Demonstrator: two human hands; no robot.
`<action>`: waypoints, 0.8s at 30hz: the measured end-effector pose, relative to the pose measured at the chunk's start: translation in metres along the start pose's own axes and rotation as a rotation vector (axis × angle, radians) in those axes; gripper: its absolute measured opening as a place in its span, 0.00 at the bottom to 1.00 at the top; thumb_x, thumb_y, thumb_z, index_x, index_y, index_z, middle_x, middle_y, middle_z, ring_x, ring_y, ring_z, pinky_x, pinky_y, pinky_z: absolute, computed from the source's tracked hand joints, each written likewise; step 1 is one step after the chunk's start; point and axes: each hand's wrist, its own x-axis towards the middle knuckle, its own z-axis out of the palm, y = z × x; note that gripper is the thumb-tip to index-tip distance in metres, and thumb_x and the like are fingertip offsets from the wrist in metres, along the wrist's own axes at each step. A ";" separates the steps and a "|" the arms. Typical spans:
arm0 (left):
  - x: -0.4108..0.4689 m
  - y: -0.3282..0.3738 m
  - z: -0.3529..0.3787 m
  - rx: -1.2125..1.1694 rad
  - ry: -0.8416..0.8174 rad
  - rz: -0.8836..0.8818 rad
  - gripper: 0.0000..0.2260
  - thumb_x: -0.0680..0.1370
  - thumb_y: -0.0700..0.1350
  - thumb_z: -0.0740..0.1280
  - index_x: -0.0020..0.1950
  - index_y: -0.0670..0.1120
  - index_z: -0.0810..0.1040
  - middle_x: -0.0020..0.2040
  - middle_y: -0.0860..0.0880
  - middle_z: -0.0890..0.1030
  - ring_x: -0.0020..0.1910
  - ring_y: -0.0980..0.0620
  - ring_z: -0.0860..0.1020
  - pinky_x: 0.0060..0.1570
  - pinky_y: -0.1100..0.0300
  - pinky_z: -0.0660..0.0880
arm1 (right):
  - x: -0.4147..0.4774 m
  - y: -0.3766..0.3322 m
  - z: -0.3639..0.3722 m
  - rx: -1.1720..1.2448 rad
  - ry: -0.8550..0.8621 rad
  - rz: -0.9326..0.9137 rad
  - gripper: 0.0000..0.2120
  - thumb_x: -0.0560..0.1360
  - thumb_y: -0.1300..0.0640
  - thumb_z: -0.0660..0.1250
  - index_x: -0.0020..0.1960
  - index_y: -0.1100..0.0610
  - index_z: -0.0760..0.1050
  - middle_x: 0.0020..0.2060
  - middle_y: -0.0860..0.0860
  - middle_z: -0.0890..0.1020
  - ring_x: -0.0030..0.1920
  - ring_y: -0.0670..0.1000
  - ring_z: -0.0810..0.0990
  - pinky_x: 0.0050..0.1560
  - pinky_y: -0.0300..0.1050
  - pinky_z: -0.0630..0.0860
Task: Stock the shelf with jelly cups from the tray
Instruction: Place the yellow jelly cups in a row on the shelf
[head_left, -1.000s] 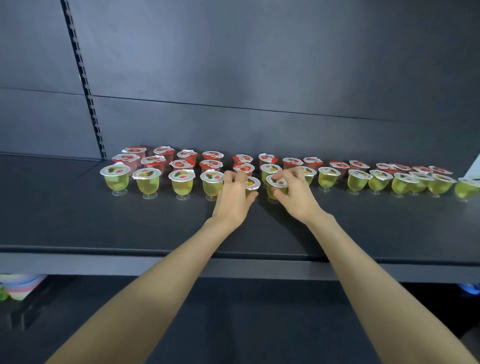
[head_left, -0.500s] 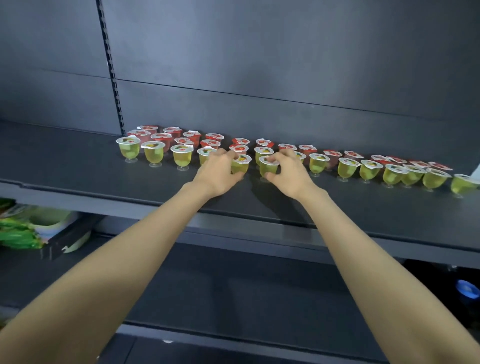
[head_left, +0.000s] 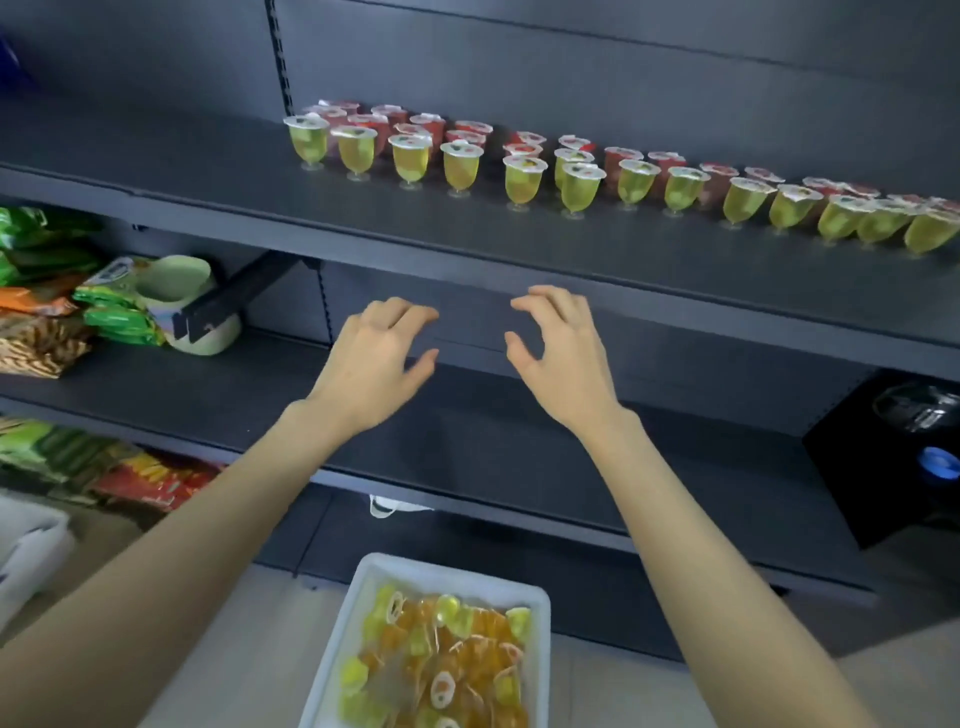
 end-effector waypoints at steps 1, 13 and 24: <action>-0.015 -0.004 0.008 -0.013 -0.018 -0.010 0.16 0.74 0.43 0.68 0.59 0.39 0.76 0.51 0.40 0.79 0.47 0.37 0.77 0.46 0.46 0.74 | -0.014 -0.002 0.013 0.010 -0.001 0.007 0.15 0.76 0.58 0.66 0.62 0.60 0.74 0.63 0.54 0.73 0.63 0.55 0.69 0.57 0.48 0.71; -0.227 -0.053 0.152 -0.198 -0.530 -0.389 0.15 0.73 0.44 0.68 0.59 0.41 0.78 0.53 0.41 0.80 0.49 0.37 0.78 0.48 0.45 0.75 | -0.209 0.003 0.213 0.141 -0.509 0.395 0.17 0.77 0.57 0.65 0.65 0.59 0.73 0.65 0.54 0.73 0.65 0.55 0.69 0.63 0.49 0.71; -0.392 -0.079 0.323 -0.296 -0.870 -0.750 0.20 0.78 0.45 0.64 0.70 0.47 0.68 0.68 0.47 0.70 0.65 0.45 0.69 0.63 0.53 0.66 | -0.371 0.067 0.383 0.187 -0.837 0.609 0.15 0.75 0.58 0.67 0.60 0.60 0.76 0.59 0.54 0.78 0.61 0.57 0.73 0.59 0.47 0.71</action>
